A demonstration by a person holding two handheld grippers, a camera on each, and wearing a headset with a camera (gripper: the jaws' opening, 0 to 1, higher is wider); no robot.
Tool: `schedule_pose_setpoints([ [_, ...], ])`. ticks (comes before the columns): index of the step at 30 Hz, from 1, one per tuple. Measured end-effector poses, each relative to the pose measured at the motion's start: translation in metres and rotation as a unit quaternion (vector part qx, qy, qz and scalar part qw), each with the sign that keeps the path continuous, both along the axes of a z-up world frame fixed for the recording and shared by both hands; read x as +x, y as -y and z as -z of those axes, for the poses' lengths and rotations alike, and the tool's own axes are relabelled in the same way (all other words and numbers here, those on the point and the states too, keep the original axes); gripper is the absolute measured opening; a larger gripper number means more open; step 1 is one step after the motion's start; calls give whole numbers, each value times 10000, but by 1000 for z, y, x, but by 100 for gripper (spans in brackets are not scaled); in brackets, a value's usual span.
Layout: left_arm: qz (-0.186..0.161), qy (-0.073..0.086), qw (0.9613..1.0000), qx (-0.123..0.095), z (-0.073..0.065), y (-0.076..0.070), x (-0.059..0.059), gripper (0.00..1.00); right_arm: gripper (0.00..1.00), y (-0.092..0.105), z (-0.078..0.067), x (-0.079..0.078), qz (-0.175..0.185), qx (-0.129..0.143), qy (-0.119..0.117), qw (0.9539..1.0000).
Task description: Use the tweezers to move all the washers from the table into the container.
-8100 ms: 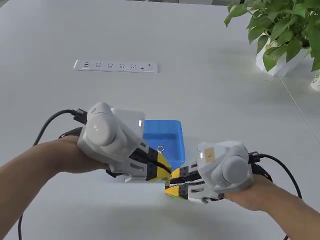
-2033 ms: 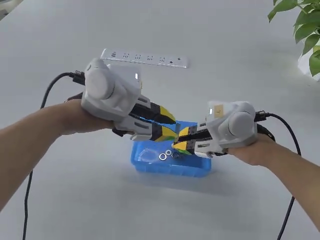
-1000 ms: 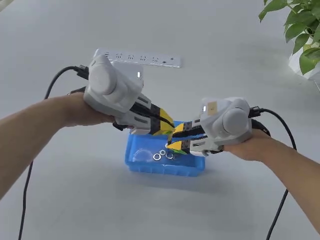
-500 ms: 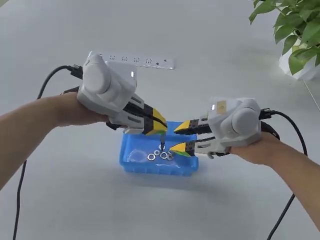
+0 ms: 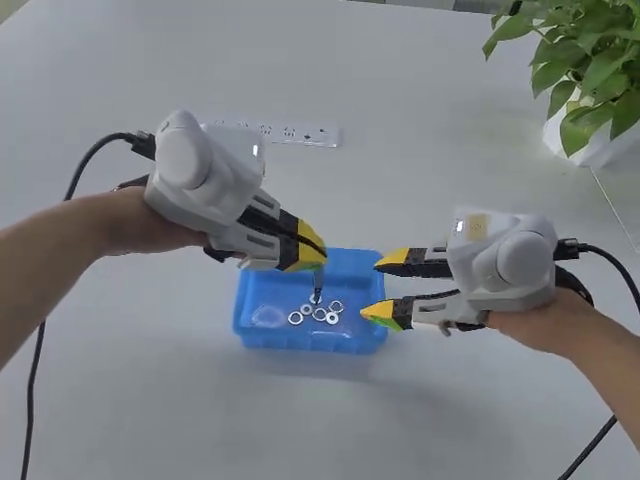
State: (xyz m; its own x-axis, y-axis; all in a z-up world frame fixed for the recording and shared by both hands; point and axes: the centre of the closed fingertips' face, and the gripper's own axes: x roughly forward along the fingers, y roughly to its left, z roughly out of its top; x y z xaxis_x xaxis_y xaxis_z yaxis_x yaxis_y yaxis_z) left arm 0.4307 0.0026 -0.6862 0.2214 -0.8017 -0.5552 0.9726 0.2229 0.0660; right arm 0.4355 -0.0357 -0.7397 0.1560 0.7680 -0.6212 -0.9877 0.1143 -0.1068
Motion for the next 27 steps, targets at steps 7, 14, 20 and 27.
schedule_pose_setpoints([
  [7,-47,32,10000,31,-9,-1,-2,5,47,14,-6,-5,251,29,-9,9997],
  [14,-97,56,9999,71,-18,-2,-7,5,54,25,-10,-15,422,56,-28,9991],
  [20,-123,65,9998,126,-25,-2,-13,5,60,33,-15,-22,559,142,-78,9983],
  [27,-173,93,9997,150,-37,-4,-22,5,66,42,-20,-33,699,194,-80,9973],
])
